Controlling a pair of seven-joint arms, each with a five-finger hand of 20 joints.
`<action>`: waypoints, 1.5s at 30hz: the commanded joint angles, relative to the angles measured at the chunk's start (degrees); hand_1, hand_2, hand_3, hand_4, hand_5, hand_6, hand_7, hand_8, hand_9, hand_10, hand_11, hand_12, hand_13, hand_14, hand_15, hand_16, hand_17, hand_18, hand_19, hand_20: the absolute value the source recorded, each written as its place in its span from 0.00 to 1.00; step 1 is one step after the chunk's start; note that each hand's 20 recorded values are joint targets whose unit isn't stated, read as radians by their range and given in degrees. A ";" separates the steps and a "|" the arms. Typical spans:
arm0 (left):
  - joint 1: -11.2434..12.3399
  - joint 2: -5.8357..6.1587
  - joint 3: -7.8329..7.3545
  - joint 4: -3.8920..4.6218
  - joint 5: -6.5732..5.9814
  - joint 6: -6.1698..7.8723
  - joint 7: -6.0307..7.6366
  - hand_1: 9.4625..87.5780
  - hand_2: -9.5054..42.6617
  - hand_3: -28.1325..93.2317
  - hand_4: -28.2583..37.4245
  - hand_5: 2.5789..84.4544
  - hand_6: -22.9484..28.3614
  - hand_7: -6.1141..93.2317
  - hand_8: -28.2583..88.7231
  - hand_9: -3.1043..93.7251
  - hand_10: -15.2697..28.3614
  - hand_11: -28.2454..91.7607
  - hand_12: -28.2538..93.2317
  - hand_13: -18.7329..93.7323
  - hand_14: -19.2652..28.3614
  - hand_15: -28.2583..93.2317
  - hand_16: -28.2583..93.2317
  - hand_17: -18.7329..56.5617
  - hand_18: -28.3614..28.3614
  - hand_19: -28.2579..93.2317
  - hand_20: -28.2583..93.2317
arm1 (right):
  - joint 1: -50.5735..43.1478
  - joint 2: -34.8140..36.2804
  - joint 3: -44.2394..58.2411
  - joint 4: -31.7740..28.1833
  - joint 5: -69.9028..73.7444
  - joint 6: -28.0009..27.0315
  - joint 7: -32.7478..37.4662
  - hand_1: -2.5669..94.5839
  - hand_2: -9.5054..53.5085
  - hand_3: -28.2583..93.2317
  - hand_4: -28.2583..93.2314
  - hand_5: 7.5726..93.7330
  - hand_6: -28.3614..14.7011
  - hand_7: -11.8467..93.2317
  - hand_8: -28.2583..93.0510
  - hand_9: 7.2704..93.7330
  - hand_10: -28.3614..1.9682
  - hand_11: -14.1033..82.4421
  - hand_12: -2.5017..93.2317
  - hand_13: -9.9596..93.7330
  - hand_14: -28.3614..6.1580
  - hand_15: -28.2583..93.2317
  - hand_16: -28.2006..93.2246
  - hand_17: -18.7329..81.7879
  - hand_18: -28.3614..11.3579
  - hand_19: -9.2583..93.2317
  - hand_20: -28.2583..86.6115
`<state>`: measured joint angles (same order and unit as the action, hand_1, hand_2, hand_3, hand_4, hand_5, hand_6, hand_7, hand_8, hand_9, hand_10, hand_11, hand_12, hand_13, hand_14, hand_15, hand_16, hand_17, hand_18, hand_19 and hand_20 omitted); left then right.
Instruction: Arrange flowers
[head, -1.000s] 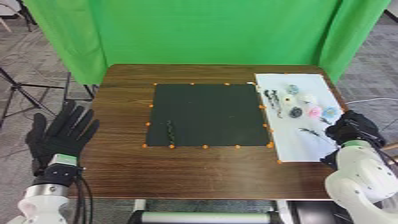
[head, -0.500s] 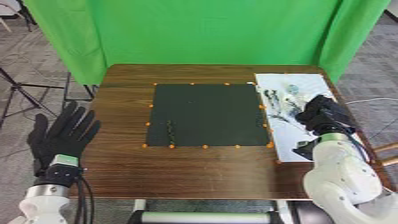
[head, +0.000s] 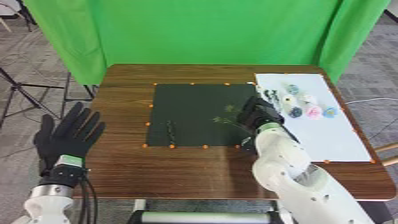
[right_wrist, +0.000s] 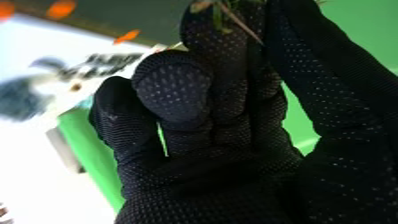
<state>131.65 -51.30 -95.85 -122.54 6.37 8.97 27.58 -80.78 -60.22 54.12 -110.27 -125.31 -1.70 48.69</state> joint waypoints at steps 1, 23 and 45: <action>-0.96 -0.46 0.71 0.43 0.23 0.65 -2.06 0.17 0.40 0.81 0.00 0.41 0.58 0.21 0.16 0.35 0.66 0.39 0.32 0.35 0.70 0.52 0.17 0.18 0.75 0.51 0.30 | 2.52 -5.78 -5.49 4.85 -5.11 1.06 1.30 0.53 0.00 0.85 0.08 0.77 0.60 0.55 0.40 0.91 0.56 0.55 0.44 0.90 0.62 0.73 0.55 0.72 0.15 1.00 0.65; -1.79 -0.76 1.38 1.02 0.58 0.67 -3.73 0.17 0.40 0.81 0.00 0.41 0.58 0.21 0.16 0.35 0.66 0.39 0.32 0.35 0.70 0.52 0.17 0.18 0.75 0.51 0.30 | 1.37 -8.42 -4.78 3.01 -4.09 -6.75 1.72 0.32 0.00 0.82 0.08 0.76 0.52 0.37 0.17 0.85 0.41 0.55 0.35 0.86 0.53 0.74 0.55 0.70 0.12 1.00 0.65; -1.03 -0.72 0.83 0.45 -0.27 1.65 -2.18 0.17 0.41 0.82 0.00 0.43 0.59 0.24 0.16 0.36 0.66 0.39 0.32 0.35 0.71 0.52 0.17 0.18 0.75 0.51 0.30 | -4.64 -5.21 -0.30 -3.21 -2.66 -9.57 -0.81 0.32 0.40 0.86 0.10 0.63 0.48 0.81 0.43 0.84 0.22 0.26 0.17 0.94 0.55 0.62 0.49 0.76 0.18 1.00 0.61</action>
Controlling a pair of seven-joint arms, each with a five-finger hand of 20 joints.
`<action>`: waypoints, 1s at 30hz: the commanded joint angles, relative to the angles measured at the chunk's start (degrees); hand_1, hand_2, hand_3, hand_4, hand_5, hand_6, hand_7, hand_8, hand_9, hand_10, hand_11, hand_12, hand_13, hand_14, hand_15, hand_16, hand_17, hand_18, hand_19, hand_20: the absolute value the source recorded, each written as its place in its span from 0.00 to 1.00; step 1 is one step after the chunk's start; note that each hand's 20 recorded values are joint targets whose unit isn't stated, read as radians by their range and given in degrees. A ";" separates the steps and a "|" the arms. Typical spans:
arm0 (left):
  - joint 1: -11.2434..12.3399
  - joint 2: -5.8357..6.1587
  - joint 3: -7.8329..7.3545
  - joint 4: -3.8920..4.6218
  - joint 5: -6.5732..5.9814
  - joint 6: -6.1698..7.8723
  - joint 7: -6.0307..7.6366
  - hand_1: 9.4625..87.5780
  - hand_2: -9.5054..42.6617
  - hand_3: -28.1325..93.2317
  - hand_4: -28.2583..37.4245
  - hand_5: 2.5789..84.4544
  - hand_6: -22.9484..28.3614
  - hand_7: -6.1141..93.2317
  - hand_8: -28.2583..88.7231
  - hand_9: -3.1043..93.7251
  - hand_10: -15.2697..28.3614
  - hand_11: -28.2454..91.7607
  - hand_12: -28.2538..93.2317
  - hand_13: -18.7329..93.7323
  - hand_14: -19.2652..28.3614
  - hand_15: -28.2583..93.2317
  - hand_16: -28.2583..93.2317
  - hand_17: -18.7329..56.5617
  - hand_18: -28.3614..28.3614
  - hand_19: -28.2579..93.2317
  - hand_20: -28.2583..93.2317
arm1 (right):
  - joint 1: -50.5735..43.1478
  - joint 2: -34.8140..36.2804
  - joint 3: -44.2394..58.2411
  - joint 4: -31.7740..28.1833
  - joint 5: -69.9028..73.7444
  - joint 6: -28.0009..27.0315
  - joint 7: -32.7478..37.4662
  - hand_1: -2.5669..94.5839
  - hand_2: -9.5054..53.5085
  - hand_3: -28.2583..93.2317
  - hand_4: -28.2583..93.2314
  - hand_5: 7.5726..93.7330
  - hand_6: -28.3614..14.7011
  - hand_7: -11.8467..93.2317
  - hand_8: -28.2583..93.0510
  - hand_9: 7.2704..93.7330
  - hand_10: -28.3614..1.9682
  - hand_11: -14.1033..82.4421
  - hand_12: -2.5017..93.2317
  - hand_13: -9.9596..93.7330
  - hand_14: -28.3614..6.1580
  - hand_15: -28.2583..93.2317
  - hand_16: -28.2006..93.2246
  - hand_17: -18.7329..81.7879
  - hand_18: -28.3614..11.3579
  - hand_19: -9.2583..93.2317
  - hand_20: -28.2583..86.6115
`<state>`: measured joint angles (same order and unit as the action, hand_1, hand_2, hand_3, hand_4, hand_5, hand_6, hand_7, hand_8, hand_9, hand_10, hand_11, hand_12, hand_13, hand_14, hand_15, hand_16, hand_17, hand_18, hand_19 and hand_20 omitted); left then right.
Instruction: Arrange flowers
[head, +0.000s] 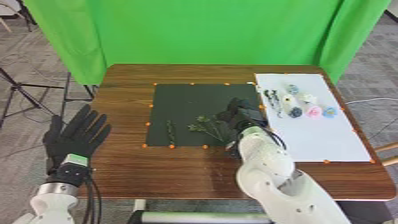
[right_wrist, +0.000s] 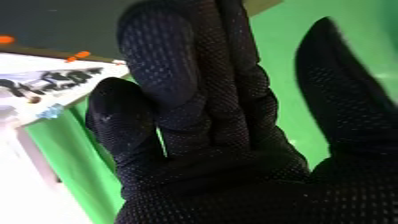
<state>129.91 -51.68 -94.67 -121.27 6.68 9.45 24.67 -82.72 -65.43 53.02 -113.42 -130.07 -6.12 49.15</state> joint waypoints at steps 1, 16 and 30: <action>0.91 -0.34 -0.56 -0.87 -0.56 1.29 0.83 0.17 0.41 0.82 0.00 0.43 0.60 0.24 0.16 0.36 0.66 0.40 0.32 0.36 0.71 0.52 0.17 0.18 0.75 0.51 0.30 | -2.89 -0.20 1.13 -0.18 2.51 -6.41 -1.45 0.34 0.42 0.87 0.10 0.64 0.49 0.81 0.47 0.84 0.23 0.27 0.17 0.94 0.55 0.62 0.49 0.77 0.19 1.00 0.61; -0.12 -0.48 0.49 -0.64 -0.97 2.10 0.66 0.18 0.41 0.82 0.00 0.43 0.60 0.25 0.15 0.37 0.67 0.41 0.32 0.36 0.71 0.54 0.17 0.18 0.75 0.52 0.31 | -5.84 -2.59 1.95 -0.78 5.62 -10.15 -9.96 0.34 0.44 0.86 0.10 0.62 0.50 0.81 0.47 0.79 0.24 0.27 0.17 0.90 0.52 0.63 0.49 0.72 0.21 1.00 0.60; -0.25 -0.55 0.64 -0.47 -1.13 2.66 0.36 0.18 0.42 0.82 0.00 0.44 0.60 0.25 0.15 0.37 0.67 0.41 0.32 0.36 0.71 0.55 0.16 0.18 0.76 0.53 0.31 | -5.48 -2.25 2.12 -0.48 5.65 -8.04 -10.08 0.35 0.42 0.85 0.10 0.62 0.50 0.79 0.46 0.79 0.25 0.27 0.18 0.90 0.52 0.63 0.48 0.71 0.21 1.00 0.59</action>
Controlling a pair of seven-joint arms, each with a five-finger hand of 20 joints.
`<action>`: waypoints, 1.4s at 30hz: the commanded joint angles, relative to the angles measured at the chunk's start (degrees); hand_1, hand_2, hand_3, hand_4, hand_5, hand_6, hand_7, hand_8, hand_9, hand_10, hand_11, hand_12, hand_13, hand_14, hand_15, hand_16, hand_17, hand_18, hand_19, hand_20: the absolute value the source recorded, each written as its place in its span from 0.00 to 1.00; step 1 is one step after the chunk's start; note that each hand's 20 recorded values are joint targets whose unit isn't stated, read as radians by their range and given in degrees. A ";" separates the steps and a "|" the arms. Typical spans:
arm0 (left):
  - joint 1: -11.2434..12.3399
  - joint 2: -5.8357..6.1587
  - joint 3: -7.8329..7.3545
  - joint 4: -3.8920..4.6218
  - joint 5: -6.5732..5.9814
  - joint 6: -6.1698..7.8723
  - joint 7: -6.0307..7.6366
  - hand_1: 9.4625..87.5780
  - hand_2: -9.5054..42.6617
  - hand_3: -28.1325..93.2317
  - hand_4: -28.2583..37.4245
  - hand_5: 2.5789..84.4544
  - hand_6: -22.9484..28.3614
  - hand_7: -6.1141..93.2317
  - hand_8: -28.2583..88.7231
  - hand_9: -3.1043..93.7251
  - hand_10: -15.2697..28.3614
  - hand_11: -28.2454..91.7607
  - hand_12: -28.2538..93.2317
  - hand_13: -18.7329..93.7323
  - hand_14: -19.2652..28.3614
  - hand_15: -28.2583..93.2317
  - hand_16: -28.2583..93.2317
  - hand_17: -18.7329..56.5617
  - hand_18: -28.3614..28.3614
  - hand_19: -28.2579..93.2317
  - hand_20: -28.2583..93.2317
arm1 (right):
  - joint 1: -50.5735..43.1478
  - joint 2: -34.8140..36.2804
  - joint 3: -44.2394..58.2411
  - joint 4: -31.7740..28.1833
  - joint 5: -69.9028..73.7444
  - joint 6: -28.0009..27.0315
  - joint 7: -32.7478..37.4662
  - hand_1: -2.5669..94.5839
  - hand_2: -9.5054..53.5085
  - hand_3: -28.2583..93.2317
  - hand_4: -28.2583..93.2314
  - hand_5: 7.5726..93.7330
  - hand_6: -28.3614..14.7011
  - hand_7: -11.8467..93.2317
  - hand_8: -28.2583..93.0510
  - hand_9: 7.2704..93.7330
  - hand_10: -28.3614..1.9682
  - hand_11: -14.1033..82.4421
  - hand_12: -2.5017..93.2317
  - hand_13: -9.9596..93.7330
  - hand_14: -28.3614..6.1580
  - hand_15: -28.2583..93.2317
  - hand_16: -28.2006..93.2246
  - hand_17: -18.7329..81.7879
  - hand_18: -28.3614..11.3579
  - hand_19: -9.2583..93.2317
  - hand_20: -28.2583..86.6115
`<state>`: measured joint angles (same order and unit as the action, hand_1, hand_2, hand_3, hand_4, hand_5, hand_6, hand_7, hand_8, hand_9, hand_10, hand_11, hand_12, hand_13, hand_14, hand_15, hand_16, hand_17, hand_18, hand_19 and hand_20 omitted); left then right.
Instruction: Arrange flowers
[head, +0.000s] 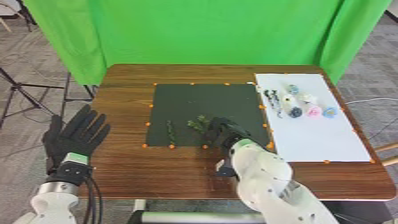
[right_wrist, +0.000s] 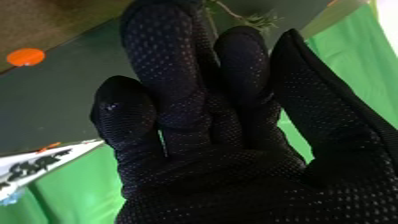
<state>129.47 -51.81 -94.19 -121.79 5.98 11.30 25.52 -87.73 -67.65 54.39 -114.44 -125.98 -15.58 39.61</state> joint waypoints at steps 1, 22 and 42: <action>-0.04 -0.42 0.31 0.13 -0.41 0.74 -0.54 0.18 0.42 0.82 0.00 0.44 0.60 0.25 0.15 0.37 0.67 0.41 0.32 0.36 0.71 0.55 0.16 0.18 0.76 0.53 0.31 | -0.57 0.01 0.43 0.35 1.27 1.86 -0.18 0.35 0.42 0.85 0.10 0.61 0.50 0.78 0.46 0.78 0.25 0.27 0.18 0.89 0.52 0.63 0.48 0.71 0.21 1.00 0.59; 1.12 0.56 -0.16 -0.79 1.57 0.34 1.65 0.19 0.43 0.83 0.00 0.44 0.60 0.25 0.15 0.37 0.67 0.41 0.32 0.36 0.71 0.55 0.16 0.18 0.76 0.53 0.30 | 8.24 12.75 6.54 2.00 -8.83 8.61 12.03 0.27 0.26 0.80 0.11 0.70 0.46 0.40 0.17 0.79 0.26 0.30 0.21 0.84 0.45 0.67 0.48 0.65 0.09 1.00 0.54; 1.04 -0.19 -0.14 -0.56 2.09 -0.20 0.57 0.19 0.42 0.82 0.00 0.43 0.60 0.25 0.15 0.36 0.67 0.41 0.32 0.36 0.71 0.55 0.16 0.18 0.75 0.53 0.31 | 21.32 12.75 -2.21 19.03 -7.63 6.11 11.00 0.32 0.00 0.76 0.05 0.58 0.45 0.21 0.18 0.83 0.39 0.49 0.30 0.84 0.48 0.78 0.54 0.68 0.09 1.00 0.63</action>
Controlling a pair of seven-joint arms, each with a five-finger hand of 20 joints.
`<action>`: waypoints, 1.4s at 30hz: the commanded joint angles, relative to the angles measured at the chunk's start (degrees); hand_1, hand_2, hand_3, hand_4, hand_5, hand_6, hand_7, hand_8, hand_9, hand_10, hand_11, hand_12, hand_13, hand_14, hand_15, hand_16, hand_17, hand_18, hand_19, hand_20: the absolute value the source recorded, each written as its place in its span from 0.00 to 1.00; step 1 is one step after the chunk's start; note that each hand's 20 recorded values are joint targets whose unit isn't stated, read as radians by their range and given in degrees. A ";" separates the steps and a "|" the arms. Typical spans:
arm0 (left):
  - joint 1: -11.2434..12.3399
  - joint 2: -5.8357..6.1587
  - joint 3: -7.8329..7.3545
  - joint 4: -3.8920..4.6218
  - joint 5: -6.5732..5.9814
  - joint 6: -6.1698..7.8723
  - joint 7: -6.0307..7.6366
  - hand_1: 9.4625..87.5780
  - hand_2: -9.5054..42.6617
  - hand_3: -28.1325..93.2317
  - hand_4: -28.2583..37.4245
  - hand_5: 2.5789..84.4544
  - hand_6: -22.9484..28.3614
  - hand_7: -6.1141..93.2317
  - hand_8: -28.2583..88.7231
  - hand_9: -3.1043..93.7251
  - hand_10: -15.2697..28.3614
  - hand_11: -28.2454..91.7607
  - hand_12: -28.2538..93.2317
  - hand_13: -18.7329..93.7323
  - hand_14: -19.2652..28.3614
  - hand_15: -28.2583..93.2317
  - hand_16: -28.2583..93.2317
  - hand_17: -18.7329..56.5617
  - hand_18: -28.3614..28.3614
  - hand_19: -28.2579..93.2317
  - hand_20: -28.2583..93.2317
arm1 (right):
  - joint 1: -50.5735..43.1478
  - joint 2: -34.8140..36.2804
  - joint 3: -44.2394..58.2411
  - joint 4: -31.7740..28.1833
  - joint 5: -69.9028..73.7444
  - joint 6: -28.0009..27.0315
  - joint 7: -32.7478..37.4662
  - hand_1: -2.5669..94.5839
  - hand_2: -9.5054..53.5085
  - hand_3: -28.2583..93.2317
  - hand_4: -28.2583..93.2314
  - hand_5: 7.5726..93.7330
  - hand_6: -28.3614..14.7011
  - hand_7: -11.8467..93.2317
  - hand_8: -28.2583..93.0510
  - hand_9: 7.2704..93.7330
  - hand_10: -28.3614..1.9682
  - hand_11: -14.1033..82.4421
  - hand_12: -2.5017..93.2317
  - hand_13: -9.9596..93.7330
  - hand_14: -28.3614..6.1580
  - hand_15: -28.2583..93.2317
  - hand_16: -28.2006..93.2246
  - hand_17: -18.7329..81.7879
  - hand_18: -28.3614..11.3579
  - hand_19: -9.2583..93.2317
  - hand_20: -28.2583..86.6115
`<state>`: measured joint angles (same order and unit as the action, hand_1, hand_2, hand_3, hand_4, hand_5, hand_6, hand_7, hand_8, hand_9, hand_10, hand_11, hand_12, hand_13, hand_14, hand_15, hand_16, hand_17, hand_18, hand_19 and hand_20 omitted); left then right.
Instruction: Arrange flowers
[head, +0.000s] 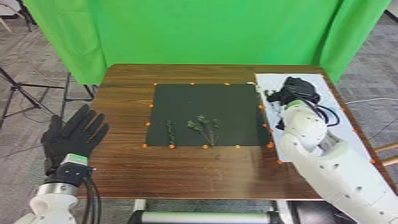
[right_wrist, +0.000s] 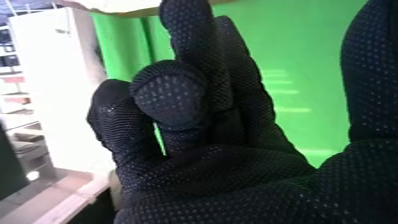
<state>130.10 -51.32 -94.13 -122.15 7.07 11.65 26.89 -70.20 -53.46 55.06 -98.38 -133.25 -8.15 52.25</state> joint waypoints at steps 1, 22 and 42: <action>0.55 -0.74 -0.22 -0.32 0.89 -0.48 -0.64 0.18 0.42 0.82 0.00 0.43 0.60 0.25 0.15 0.36 0.67 0.41 0.32 0.36 0.71 0.55 0.16 0.18 0.75 0.53 0.31 | 4.58 -1.80 -3.38 3.97 0.23 -1.78 -1.84 0.32 0.00 0.76 0.05 0.58 0.45 0.21 0.18 0.83 0.39 0.49 0.30 0.84 0.48 0.78 0.54 0.68 0.09 1.00 0.63; -0.32 -0.89 0.39 0.19 0.69 -0.10 -2.21 0.18 0.42 0.82 0.00 0.43 0.60 0.24 0.15 0.36 0.67 0.41 0.32 0.36 0.71 0.54 0.16 0.18 0.75 0.52 0.31 | 6.25 -4.58 -6.24 13.69 3.37 -6.32 -1.24 0.44 0.00 0.79 0.01 0.62 0.50 0.25 0.17 0.83 0.45 0.51 0.30 0.83 0.52 0.78 0.54 0.67 0.12 1.00 0.63; -0.07 -1.64 1.04 -0.09 0.05 1.41 -2.75 0.18 0.42 0.82 0.00 0.43 0.60 0.25 0.15 0.34 0.67 0.41 0.32 0.35 0.70 0.55 0.16 0.18 0.75 0.53 0.31 | 0.00 -4.50 -6.49 13.15 1.30 3.50 -2.77 0.93 0.08 0.00 0.58 0.78 0.63 0.48 0.39 0.93 0.60 0.44 0.44 0.90 0.63 0.74 0.55 0.72 0.15 1.00 0.63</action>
<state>128.43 -52.26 -93.32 -121.55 7.67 12.11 23.17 -65.03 -58.37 48.97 -86.29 -133.84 -6.74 49.51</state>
